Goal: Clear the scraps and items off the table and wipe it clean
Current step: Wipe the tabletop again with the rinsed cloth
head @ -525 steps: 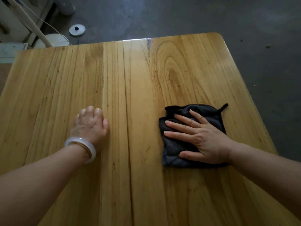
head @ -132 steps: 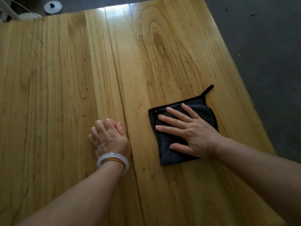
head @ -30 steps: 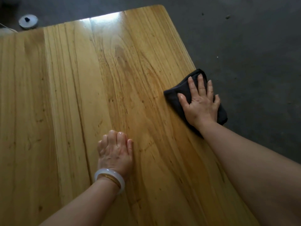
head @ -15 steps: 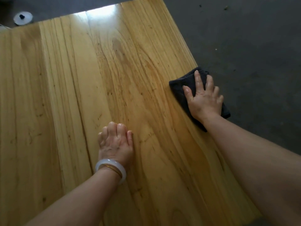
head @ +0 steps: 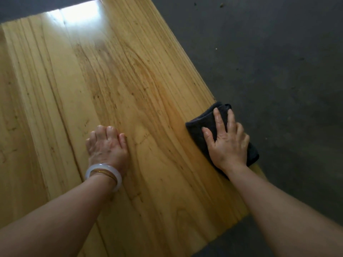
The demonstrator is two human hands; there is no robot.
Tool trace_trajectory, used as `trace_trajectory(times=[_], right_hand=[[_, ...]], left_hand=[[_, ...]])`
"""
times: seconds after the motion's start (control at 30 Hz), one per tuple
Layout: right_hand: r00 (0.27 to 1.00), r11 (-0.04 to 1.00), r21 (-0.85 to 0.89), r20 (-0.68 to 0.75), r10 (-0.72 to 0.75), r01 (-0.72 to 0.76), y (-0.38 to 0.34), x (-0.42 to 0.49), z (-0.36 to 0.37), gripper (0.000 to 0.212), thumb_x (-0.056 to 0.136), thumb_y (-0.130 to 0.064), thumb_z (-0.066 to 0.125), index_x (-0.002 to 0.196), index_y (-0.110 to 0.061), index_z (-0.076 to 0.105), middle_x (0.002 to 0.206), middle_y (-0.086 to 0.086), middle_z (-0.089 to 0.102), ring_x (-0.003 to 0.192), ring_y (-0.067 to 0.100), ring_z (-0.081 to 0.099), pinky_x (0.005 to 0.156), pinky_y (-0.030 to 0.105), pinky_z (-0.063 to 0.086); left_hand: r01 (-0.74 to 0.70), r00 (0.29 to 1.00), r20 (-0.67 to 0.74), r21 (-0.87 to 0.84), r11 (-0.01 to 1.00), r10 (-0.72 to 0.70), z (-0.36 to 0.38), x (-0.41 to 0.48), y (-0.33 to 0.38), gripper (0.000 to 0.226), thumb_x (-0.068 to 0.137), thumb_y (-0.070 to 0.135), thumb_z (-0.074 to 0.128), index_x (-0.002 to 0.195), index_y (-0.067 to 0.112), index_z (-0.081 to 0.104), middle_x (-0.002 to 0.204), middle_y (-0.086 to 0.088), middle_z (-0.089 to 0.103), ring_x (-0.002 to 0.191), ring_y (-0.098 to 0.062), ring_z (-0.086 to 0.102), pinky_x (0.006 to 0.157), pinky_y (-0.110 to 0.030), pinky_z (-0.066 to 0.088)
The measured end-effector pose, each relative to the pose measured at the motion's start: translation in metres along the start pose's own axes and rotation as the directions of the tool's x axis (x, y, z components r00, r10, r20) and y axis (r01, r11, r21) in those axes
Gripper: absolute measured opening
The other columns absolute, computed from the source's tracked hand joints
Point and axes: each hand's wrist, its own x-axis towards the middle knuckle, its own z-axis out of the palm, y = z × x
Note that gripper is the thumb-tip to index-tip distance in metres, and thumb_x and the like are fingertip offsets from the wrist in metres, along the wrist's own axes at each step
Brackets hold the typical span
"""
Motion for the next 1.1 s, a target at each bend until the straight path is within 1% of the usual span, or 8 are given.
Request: trace_trajectory(times=[0.1, 0.33, 0.57, 0.7, 0.8, 0.9, 1.0, 1.1], right_hand=[[0.999, 1.000, -0.012, -0.025, 0.024, -0.025, 0.007, -0.019, 0.006, 0.071, 0.091, -0.069, 0.001, 0.156, -0.040, -0.003, 0.166, 0.003, -0.005, 0.145, 0.032, 0.015, 0.114, 0.054, 0.017], [0.999, 1.000, 0.006, -0.015, 0.029, -0.029, -0.004, -0.067, 0.017, 0.072, 0.092, -0.067, -0.003, 0.157, -0.035, -0.008, 0.165, 0.001, -0.014, 0.150, 0.034, -0.017, 0.118, 0.061, -0.006], [0.996, 0.996, 0.027, -0.016, -0.089, 0.089, -0.045, -0.113, 0.033, 0.070, 0.098, -0.064, 0.011, 0.159, -0.028, 0.006, 0.167, 0.004, 0.000, 0.151, 0.038, -0.009, 0.116, 0.067, 0.001], [0.966, 0.966, 0.011, 0.010, -0.257, 0.257, -0.059, -0.125, 0.036, 0.071, 0.098, -0.066, 0.012, 0.158, -0.029, 0.012, 0.167, 0.004, 0.005, 0.151, 0.039, -0.006, 0.115, 0.067, -0.001], [0.873, 0.874, -0.013, 0.059, -0.484, 0.485, -0.053, -0.124, 0.034, 0.070, 0.097, -0.068, 0.021, 0.158, -0.033, 0.014, 0.166, 0.001, 0.007, 0.151, 0.038, -0.006, 0.113, 0.068, 0.004], [0.722, 0.725, -0.020, 0.120, -0.682, 0.688, -0.040, -0.108, 0.026, 0.068, 0.097, -0.069, 0.023, 0.157, -0.039, 0.012, 0.166, -0.005, 0.005, 0.152, 0.033, -0.010, 0.115, 0.065, 0.000], [0.596, 0.599, -0.037, 0.169, -0.785, 0.800, -0.025, -0.082, 0.017, 0.067, 0.097, -0.070, 0.024, 0.156, -0.042, 0.009, 0.165, -0.010, 0.004, 0.152, 0.026, -0.013, 0.118, 0.058, -0.003], [0.545, 0.544, -0.061, 0.185, -0.818, 0.837, -0.011, -0.055, 0.010, 0.067, 0.097, -0.070, 0.025, 0.156, -0.042, 0.010, 0.165, -0.012, 0.004, 0.152, 0.022, -0.012, 0.121, 0.055, -0.001]], left_hand=[[0.004, 1.000, -0.009, -0.005, 1.000, -0.004, 0.001, 0.000, 0.000, 0.025, 0.095, 0.029, 0.039, 0.098, 0.007, 0.050, 0.107, -0.018, 0.043, 0.101, -0.034, 0.038, 0.094, -0.045, 0.026], [0.019, 1.000, -0.009, -0.022, 1.000, -0.019, -0.001, 0.000, 0.002, 0.029, 0.095, 0.029, 0.035, 0.104, 0.005, 0.049, 0.115, -0.020, 0.042, 0.109, -0.036, 0.036, 0.098, -0.047, 0.024], [0.033, 0.999, 0.033, -0.039, 0.999, -0.032, -0.004, -0.001, 0.004, 0.031, 0.096, 0.030, 0.032, 0.109, 0.006, 0.047, 0.125, -0.020, 0.038, 0.118, -0.035, 0.032, 0.103, -0.046, 0.019], [0.027, 0.999, 0.046, -0.024, 0.999, -0.025, -0.005, 0.000, 0.003, 0.031, 0.096, 0.031, 0.030, 0.109, 0.008, 0.047, 0.122, -0.017, 0.039, 0.115, -0.033, 0.032, 0.102, -0.045, 0.021], [0.026, 0.999, 0.048, -0.019, 0.999, -0.025, -0.007, 0.000, 0.004, 0.031, 0.096, 0.032, 0.030, 0.109, 0.009, 0.046, 0.120, -0.015, 0.039, 0.113, -0.033, 0.033, 0.102, -0.045, 0.023], [0.018, 0.999, 0.040, -0.016, 1.000, -0.017, -0.008, 0.000, 0.003, 0.030, 0.096, 0.032, 0.030, 0.106, 0.010, 0.047, 0.113, -0.013, 0.040, 0.107, -0.031, 0.035, 0.099, -0.044, 0.026], [0.001, 0.999, 0.039, -0.023, 1.000, 0.000, -0.008, 0.000, 0.001, 0.027, 0.096, 0.032, 0.030, 0.102, 0.011, 0.046, 0.107, -0.011, 0.039, 0.101, -0.029, 0.036, 0.095, -0.043, 0.028], [-0.014, 1.000, 0.019, -0.025, 1.000, 0.014, -0.005, -0.001, -0.001, 0.026, 0.096, 0.032, 0.031, 0.099, 0.012, 0.046, 0.104, -0.010, 0.039, 0.098, -0.028, 0.035, 0.093, -0.043, 0.028]])
